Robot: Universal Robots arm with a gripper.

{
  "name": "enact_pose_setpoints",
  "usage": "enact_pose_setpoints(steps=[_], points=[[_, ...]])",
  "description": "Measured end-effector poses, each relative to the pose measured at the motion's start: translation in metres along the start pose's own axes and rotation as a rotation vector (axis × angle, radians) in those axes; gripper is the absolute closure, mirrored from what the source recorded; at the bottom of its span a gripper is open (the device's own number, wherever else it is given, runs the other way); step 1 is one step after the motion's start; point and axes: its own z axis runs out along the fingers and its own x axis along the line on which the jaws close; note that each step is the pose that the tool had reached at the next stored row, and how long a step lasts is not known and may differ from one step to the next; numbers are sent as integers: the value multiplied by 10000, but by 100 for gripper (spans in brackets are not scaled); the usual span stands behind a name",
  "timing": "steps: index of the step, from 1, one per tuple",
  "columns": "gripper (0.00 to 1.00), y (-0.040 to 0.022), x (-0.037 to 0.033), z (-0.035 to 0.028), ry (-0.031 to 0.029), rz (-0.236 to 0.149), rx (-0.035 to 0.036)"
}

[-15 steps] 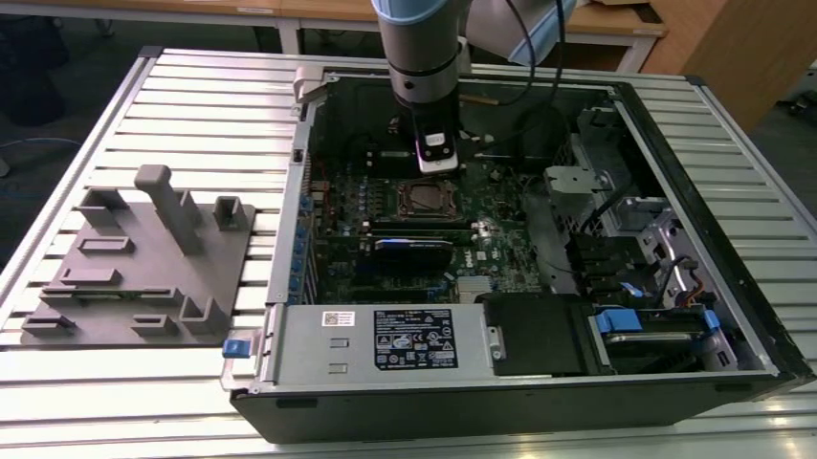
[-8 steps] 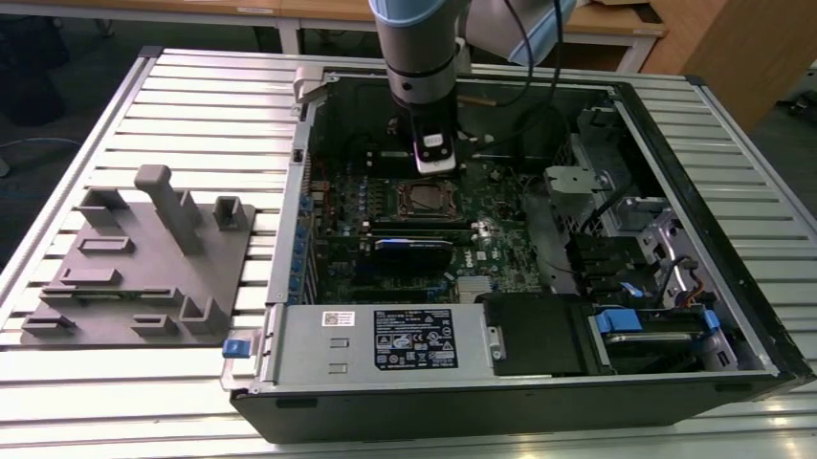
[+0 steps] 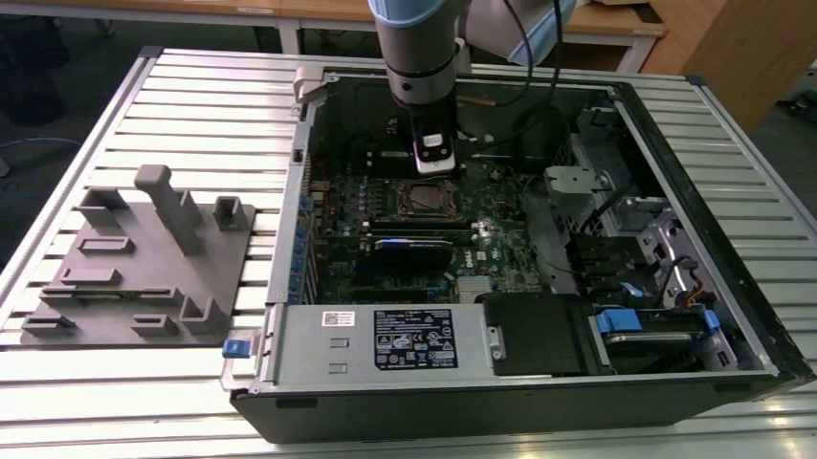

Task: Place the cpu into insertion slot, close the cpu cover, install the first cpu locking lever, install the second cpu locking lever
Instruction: 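Install the first cpu locking lever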

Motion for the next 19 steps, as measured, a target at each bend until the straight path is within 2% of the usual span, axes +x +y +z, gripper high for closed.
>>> enact_pose_setpoints(steps=[19], points=[[89, -17, -12, -10, 0, 0, 2]])
